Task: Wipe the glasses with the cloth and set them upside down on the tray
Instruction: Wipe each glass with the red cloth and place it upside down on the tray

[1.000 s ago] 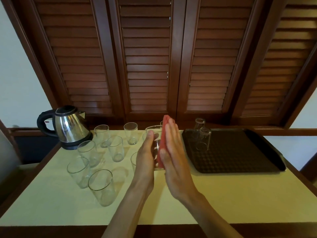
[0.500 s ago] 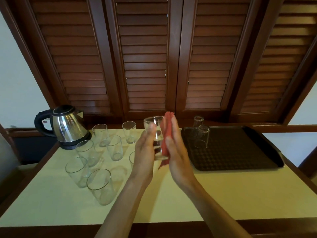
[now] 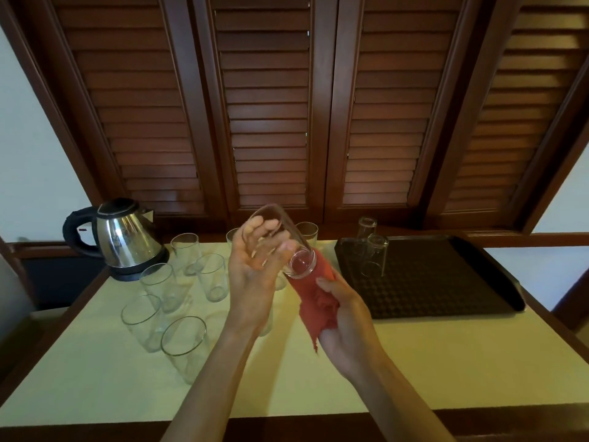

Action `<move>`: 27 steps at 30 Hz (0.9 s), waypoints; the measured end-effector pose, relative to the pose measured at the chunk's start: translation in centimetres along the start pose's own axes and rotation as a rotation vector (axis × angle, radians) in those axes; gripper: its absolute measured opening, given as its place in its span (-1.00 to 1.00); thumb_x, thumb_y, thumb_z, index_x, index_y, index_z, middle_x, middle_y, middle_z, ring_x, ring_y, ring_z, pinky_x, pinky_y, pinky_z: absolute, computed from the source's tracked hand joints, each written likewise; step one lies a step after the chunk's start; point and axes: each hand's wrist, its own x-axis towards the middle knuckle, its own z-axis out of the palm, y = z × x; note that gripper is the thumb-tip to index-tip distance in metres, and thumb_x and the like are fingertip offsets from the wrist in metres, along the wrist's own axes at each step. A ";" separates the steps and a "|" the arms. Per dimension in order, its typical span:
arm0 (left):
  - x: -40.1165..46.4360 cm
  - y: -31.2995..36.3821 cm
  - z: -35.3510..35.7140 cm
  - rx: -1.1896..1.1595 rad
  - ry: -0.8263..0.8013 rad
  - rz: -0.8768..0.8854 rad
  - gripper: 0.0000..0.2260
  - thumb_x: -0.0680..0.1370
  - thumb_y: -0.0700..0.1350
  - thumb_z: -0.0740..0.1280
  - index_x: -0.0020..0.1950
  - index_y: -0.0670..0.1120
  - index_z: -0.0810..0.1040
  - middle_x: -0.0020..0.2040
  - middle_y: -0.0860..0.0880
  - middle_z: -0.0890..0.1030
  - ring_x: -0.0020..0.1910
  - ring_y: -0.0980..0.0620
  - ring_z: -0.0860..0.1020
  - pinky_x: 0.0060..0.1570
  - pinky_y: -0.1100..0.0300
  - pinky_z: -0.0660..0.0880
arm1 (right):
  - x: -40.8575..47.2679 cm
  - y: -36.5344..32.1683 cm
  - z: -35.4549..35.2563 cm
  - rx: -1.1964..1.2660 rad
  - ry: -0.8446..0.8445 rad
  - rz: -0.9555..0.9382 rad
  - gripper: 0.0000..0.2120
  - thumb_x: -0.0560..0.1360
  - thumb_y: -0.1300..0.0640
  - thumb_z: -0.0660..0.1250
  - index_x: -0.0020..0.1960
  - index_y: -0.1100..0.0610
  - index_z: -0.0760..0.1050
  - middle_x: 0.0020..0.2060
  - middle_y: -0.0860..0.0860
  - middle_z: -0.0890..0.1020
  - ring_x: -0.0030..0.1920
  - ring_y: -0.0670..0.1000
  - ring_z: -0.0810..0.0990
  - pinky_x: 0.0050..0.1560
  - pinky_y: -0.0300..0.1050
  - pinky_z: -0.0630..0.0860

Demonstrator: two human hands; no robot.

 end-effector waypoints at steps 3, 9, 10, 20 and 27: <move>-0.1 -0.3 -0.8 -0.011 -0.075 -0.022 -0.38 0.37 -0.22 0.65 0.33 -0.09 0.43 0.28 -0.15 0.63 0.24 -0.17 0.68 0.09 0.15 0.64 | 0.5 -1.2 0.2 0.076 0.034 0.004 -0.65 0.63 0.23 0.20 0.39 0.16 0.50 0.18 0.15 0.69 0.13 0.07 0.67 0.13 -0.10 0.53; 0.7 0.6 -0.7 -0.009 -0.038 0.054 -0.35 0.40 -0.25 0.61 0.41 0.05 0.47 0.30 -0.16 0.59 0.21 -0.16 0.69 0.10 0.02 0.66 | 0.2 0.4 0.7 0.117 0.047 -0.030 -0.68 0.64 0.20 0.21 0.37 0.16 0.50 0.10 0.14 0.69 -0.05 -0.02 0.69 -0.18 -0.21 0.60; 0.4 0.6 -0.6 0.002 -0.061 0.054 -0.36 0.39 -0.25 0.61 0.40 0.03 0.47 0.29 -0.14 0.60 0.22 -0.16 0.69 0.11 0.03 0.66 | 0.4 0.1 0.8 0.139 0.044 -0.032 -0.70 0.65 0.20 0.18 0.34 0.18 0.52 0.09 0.14 0.70 -0.03 0.00 0.69 -0.17 -0.20 0.61; -0.4 -0.2 -1.4 0.043 -0.119 0.082 -0.34 0.36 -0.25 0.62 0.36 -0.06 0.39 0.35 -0.11 0.61 0.36 -0.09 0.60 0.26 0.13 0.58 | 1.1 -1.6 1.5 0.285 0.207 0.112 -0.65 0.70 0.11 0.11 0.31 0.30 0.51 0.08 0.26 0.70 0.09 0.16 0.63 0.16 0.04 0.53; -2.3 -1.8 -1.3 0.134 -0.033 0.010 -0.42 0.27 -0.17 0.70 0.21 -0.04 0.55 0.15 0.04 0.74 0.16 0.02 0.71 0.20 0.07 0.63 | 1.9 -2.7 1.8 -0.109 0.103 -0.273 -0.67 0.70 0.12 0.15 0.42 0.03 0.47 0.18 0.07 0.69 0.12 0.01 0.70 0.15 0.03 0.61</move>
